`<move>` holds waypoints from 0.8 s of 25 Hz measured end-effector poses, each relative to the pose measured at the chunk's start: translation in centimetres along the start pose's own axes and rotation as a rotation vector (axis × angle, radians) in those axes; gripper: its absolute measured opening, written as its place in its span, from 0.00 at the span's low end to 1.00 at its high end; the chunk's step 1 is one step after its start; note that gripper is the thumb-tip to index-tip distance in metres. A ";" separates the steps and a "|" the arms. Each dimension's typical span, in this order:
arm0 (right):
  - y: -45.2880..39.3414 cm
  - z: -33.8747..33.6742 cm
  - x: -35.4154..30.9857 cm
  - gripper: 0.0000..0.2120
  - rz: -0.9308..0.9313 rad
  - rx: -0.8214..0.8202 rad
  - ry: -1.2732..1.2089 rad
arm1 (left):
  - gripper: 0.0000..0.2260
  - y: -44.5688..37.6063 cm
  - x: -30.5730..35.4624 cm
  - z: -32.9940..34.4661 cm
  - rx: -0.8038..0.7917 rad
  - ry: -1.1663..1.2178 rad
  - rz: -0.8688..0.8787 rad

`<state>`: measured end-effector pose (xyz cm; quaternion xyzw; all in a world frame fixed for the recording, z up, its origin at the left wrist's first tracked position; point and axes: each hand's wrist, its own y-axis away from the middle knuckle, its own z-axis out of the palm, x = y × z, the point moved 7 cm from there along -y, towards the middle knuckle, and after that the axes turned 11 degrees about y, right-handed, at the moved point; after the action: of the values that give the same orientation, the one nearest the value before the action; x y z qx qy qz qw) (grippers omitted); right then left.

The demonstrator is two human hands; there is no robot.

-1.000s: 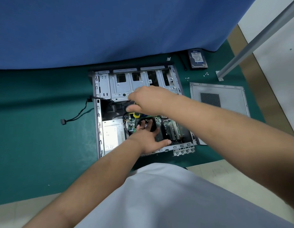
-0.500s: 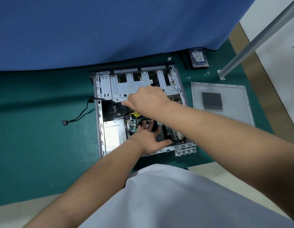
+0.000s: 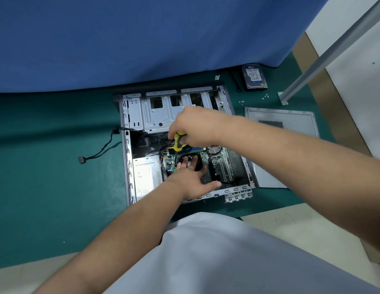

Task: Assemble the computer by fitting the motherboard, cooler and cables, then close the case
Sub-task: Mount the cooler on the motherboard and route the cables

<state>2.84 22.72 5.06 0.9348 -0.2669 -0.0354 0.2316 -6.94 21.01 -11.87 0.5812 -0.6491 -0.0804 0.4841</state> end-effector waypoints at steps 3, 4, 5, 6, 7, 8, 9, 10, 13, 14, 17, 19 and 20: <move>-0.3 1.0 -0.8 0.24 0.227 0.092 0.058 | 0.44 -0.1 -0.1 0.0 0.009 0.006 0.008; -0.3 1.3 -1.2 0.28 0.300 0.116 0.089 | 0.44 -0.1 -0.2 0.0 0.006 0.002 0.007; -0.4 1.3 -1.4 0.30 0.338 0.132 0.095 | 0.44 -0.1 -0.2 0.0 0.005 -0.006 0.007; -0.6 1.4 -1.2 0.31 0.338 0.131 0.076 | 0.44 -0.1 -0.1 0.0 0.005 -0.010 0.005; -0.7 1.4 -1.1 0.30 0.285 0.109 0.026 | 0.44 0.0 -0.2 0.0 0.007 -0.006 0.002; -0.8 1.2 -1.1 0.26 0.190 0.068 -0.030 | 0.44 0.0 -0.2 -0.1 0.009 0.003 -0.001; -0.7 1.0 -1.0 0.20 0.084 0.017 -0.065 | 0.43 0.0 -0.2 0.0 0.010 0.011 -0.002; -0.5 0.6 -0.7 0.16 -0.004 -0.021 -0.062 | 0.43 0.0 -0.2 0.1 0.008 0.015 0.000; 0.2 -0.1 -0.1 0.15 -0.063 -0.059 0.026 | 0.43 0.0 -0.2 0.1 0.001 0.006 -0.003; 0.3 0.0 -0.2 0.13 -0.019 -0.028 0.037 | 0.43 -0.1 -0.2 0.0 0.004 0.006 -0.005; 0.2 0.8 -0.5 0.23 0.241 0.089 0.085 | 0.43 -0.1 -0.2 0.0 0.006 0.012 0.001; 0.1 1.3 -1.1 0.29 0.368 0.144 0.103 | 0.43 0.0 -0.1 0.0 0.002 0.011 0.003; 0.0 1.4 -1.0 0.30 0.370 0.150 0.087 | 0.43 0.0 -0.2 -0.1 0.003 0.011 0.001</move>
<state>1.73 22.71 3.78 0.8851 -0.4258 0.0679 0.1753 -6.89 21.17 -11.92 0.5821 -0.6469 -0.0758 0.4867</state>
